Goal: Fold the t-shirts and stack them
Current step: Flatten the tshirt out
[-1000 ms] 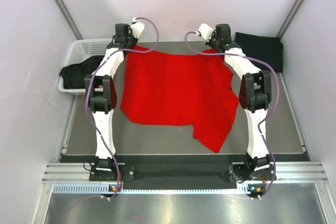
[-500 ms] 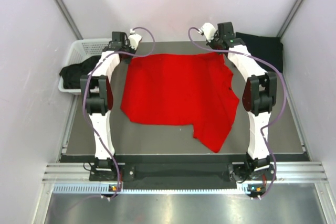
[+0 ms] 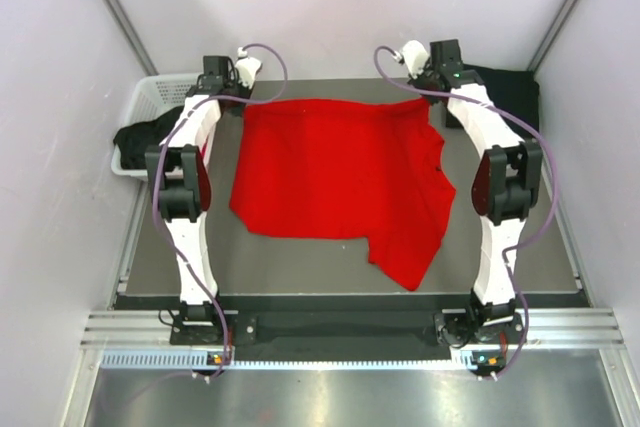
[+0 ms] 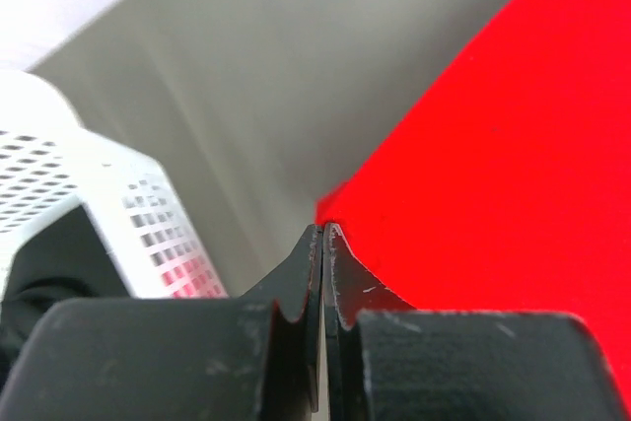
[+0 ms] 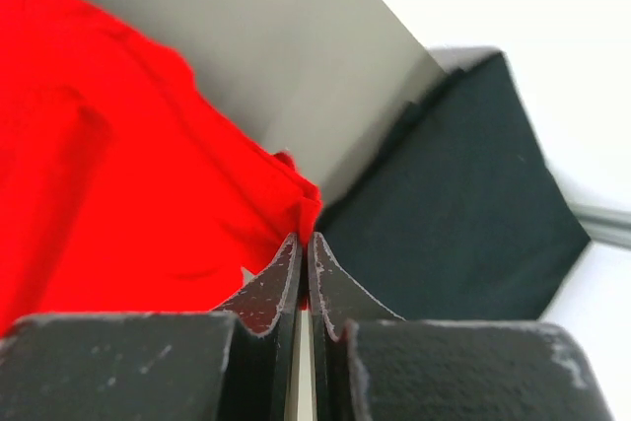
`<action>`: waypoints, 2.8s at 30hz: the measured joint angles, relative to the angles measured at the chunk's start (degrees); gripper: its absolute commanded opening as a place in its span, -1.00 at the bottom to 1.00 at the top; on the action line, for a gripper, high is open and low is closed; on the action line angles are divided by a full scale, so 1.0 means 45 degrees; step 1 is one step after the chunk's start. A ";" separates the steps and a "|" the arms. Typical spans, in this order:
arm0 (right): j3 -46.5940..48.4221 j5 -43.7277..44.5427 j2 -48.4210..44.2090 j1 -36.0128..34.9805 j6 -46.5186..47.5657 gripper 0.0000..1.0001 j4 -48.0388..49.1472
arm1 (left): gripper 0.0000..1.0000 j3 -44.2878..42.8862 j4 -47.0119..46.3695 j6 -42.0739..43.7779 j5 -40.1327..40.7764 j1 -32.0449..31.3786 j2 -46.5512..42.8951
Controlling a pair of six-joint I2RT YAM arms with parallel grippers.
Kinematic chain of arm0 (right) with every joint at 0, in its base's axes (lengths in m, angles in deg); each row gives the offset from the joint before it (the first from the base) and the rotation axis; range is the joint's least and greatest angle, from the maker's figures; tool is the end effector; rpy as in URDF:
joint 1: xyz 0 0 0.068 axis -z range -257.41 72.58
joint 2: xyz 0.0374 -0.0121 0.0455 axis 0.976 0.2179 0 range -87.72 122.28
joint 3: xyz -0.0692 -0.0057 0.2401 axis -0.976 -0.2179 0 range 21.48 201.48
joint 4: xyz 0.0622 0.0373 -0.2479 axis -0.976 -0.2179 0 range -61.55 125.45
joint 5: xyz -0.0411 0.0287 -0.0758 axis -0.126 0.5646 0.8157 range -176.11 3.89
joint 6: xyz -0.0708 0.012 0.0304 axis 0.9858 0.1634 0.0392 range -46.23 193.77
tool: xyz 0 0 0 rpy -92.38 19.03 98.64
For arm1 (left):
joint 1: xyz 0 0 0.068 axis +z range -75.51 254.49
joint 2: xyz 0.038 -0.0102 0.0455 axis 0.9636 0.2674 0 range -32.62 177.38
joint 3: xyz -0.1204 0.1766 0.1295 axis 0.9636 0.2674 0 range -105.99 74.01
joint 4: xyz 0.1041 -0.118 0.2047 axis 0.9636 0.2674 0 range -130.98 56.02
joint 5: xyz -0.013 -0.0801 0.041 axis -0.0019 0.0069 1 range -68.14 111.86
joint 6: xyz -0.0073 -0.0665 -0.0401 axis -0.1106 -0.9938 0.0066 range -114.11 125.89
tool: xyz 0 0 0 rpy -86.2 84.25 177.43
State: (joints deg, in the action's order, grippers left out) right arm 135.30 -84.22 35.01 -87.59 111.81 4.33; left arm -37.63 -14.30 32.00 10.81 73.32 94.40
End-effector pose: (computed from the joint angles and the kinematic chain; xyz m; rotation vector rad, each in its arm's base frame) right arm 0.4980 0.0872 0.2469 -0.9178 2.0938 -0.2930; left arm 0.5165 -0.0234 0.2057 0.6347 2.1985 0.0035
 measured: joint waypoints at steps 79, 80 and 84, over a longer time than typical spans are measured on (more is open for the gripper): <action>-0.6407 -0.0155 -1.4756 0.0529 0.0913 -1.00 0.4177 | -1.00 0.5707 -0.1472 0.0860 -0.1122 0.0296 -1.3741; -0.6975 -0.0180 -1.4401 0.0529 0.1054 -1.00 0.4279 | -1.00 0.6300 -0.1540 0.0976 -0.0957 0.0296 -1.3328; -0.9530 -0.0291 -1.2114 0.0544 0.2161 -1.00 0.5231 | -1.00 0.8000 -0.1875 0.1588 -0.0525 0.0321 -1.0593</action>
State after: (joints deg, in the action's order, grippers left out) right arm 92.42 -85.53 -19.50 -85.14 121.54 27.87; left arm -1.63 -22.74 39.15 8.45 74.76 46.73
